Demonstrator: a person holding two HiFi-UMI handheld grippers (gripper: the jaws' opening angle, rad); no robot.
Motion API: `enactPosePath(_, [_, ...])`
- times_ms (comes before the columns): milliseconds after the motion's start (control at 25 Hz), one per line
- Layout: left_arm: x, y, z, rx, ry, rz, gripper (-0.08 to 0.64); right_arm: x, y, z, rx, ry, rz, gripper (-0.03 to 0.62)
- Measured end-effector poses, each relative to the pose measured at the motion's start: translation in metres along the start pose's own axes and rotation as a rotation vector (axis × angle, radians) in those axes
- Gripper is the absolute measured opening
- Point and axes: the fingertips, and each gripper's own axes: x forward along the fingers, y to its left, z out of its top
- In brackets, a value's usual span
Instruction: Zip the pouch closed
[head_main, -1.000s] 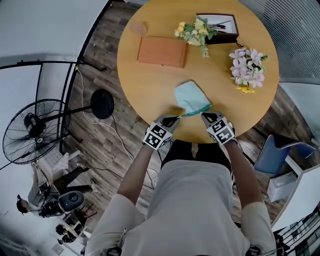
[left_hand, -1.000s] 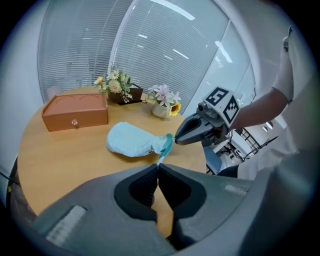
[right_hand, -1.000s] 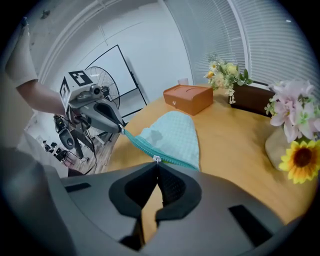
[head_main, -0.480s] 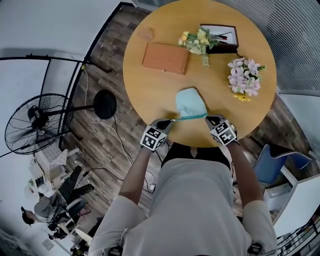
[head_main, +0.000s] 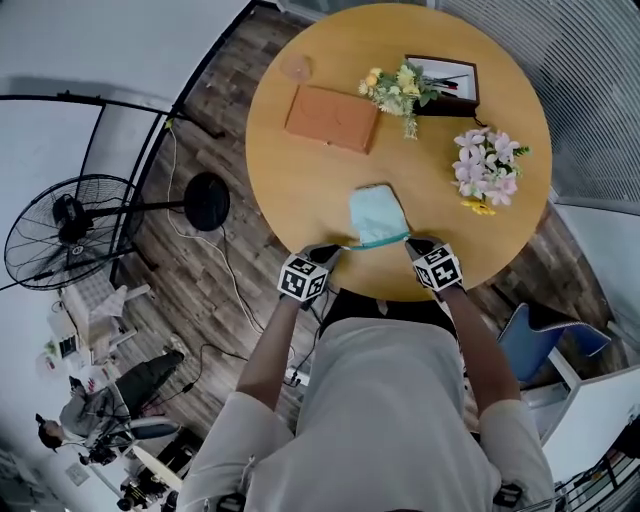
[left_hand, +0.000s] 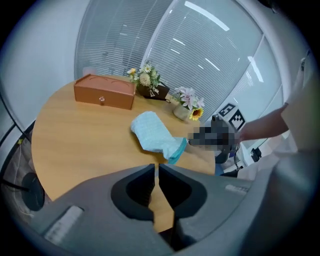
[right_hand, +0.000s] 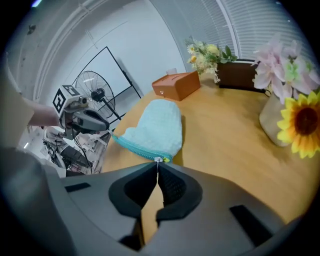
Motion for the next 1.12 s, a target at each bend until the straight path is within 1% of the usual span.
enactPosePath(80, [-0.001, 0.0, -0.001, -0.048, -0.02, 0.0, 0.023, 0.002, -0.006, -0.004, 0.011, 0.013, -0.007, 0.009])
enactPosePath(160, [-0.004, 0.0, -0.001, -0.077, -0.039, 0.01, 0.025, 0.001, -0.01, -0.006, 0.008, 0.02, -0.009, 0.022])
enactPosePath(200, [-0.006, -0.001, -0.001, -0.084, -0.048, 0.016, 0.028, -0.001, -0.011, -0.005, 0.001, 0.021, -0.009, 0.057])
enactPosePath(280, [-0.012, -0.004, 0.0, -0.092, -0.065, 0.025, 0.05, -0.005, -0.011, -0.003, -0.023, 0.024, -0.007, 0.089])
enactPosePath(360, [-0.02, -0.008, -0.002, -0.096, -0.079, 0.03, 0.072, -0.012, -0.009, 0.0, -0.046, 0.022, -0.005, 0.097])
enactPosePath(480, [-0.034, -0.016, -0.001, -0.092, -0.106, 0.048, 0.072, -0.024, -0.006, 0.008, -0.065, -0.001, -0.018, 0.097])
enactPosePath(600, [-0.053, -0.027, 0.004, -0.074, -0.149, 0.073, 0.072, -0.042, -0.001, 0.021, -0.098, -0.047, -0.058, 0.097])
enactPosePath(720, [-0.08, -0.04, 0.01, -0.044, -0.2, 0.097, 0.072, -0.067, 0.012, 0.037, -0.12, -0.116, -0.103, 0.095])
enactPosePath(920, [-0.125, -0.052, 0.025, 0.022, -0.287, 0.17, 0.072, -0.12, 0.036, 0.068, -0.131, -0.243, -0.186, 0.092])
enactPosePath(1040, [-0.149, -0.056, 0.025, 0.013, -0.307, 0.209, 0.072, -0.15, 0.055, 0.078, -0.137, -0.295, -0.231, 0.091])
enactPosePath(1120, [-0.166, -0.064, 0.026, 0.002, -0.342, 0.205, 0.072, -0.169, 0.069, 0.08, -0.138, -0.318, -0.263, 0.091])
